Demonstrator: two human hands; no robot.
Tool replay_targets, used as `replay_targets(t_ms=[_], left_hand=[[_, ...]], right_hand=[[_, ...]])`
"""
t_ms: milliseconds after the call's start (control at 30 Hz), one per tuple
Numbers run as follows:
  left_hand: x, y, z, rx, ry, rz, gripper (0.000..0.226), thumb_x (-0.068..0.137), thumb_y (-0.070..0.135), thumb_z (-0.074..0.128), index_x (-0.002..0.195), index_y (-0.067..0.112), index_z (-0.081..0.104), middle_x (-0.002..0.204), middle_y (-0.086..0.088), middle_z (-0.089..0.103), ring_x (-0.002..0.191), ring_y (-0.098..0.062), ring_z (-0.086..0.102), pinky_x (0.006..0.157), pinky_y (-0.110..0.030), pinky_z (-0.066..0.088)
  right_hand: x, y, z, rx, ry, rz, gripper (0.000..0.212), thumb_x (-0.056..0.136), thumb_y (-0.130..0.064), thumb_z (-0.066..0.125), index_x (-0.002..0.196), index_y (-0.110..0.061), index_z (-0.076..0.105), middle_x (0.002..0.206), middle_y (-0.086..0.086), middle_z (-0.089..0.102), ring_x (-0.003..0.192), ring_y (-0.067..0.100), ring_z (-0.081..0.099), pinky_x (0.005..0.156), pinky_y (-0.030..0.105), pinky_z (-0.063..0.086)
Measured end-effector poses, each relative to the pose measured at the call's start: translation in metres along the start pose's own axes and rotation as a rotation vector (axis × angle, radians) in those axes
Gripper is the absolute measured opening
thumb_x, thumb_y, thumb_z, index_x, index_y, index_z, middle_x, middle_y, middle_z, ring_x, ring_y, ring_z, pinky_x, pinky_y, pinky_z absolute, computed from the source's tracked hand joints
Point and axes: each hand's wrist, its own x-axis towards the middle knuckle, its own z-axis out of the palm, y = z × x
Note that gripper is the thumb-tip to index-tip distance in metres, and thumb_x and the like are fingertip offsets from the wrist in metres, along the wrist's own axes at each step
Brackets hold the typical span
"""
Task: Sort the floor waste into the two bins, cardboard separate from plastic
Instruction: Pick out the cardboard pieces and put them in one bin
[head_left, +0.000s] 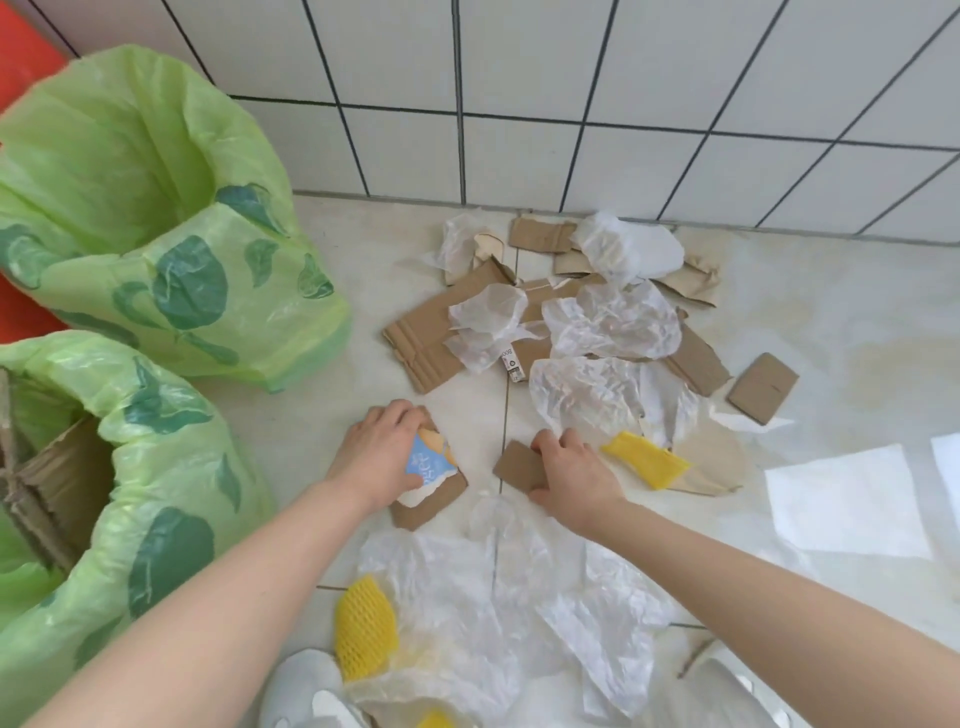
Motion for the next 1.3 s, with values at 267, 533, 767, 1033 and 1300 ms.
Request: replay_targets(t_ms=[267,533,767,1033,1300], left_hand=[[-0.036,-0.01,0.024,-0.111,0.16,-0.051,0.047,0.064,0.028,0.083,0.098,0.013,0.055,0.125,-0.003,0.05,0.115,-0.027,0.045,0.09,-0.037,0.041],[-0.033,-0.012,0.012,-0.537,0.039,-0.004,0.027,0.073,0.002,0.073,0.072,0.024,0.058,0.067,0.001,0.062,0.065,-0.018,0.052,0.058,-0.016,0.038],[-0.02,-0.007,0.011,-0.283,0.056,0.116,0.025,0.073,0.005,0.073,0.083,0.018,0.054,0.097,0.006,0.05,0.097,-0.017,0.043,0.081,-0.027,0.038],[-0.006,-0.006,0.022,-0.099,-0.025,0.194,0.029,0.069,0.015,0.077,0.092,0.013,0.06,0.144,0.002,0.041,0.133,-0.02,0.035,0.104,-0.033,0.037],[-0.001,-0.001,0.019,0.049,0.024,0.169,0.04,0.064,0.024,0.079,0.101,0.012,0.066,0.124,0.004,0.053,0.114,-0.022,0.049,0.091,-0.033,0.04]], right_hand=[[-0.026,0.01,0.011,-0.046,-0.035,-0.083,0.02,0.094,-0.017,0.041,0.11,-0.007,0.049,0.112,0.013,0.046,0.104,0.033,0.049,0.082,0.035,0.04],[-0.043,0.044,-0.025,0.108,0.465,0.025,0.018,0.089,-0.021,0.05,0.093,-0.006,0.058,0.109,0.011,0.05,0.1,0.032,0.042,0.089,0.039,0.037],[-0.047,0.07,-0.036,0.336,0.064,0.148,0.009,0.079,-0.023,0.048,0.07,-0.019,0.049,0.078,0.005,0.06,0.086,0.031,0.058,0.078,0.039,0.046],[-0.052,0.101,-0.053,0.727,0.259,0.269,0.024,0.063,-0.034,0.049,0.067,-0.014,0.062,0.058,0.007,0.07,0.091,0.031,0.061,0.085,0.052,0.051],[-0.046,0.151,-0.048,0.471,0.302,0.705,0.024,0.084,-0.025,0.052,0.104,-0.012,0.056,0.119,0.016,0.046,0.113,0.039,0.038,0.086,0.04,0.036]])
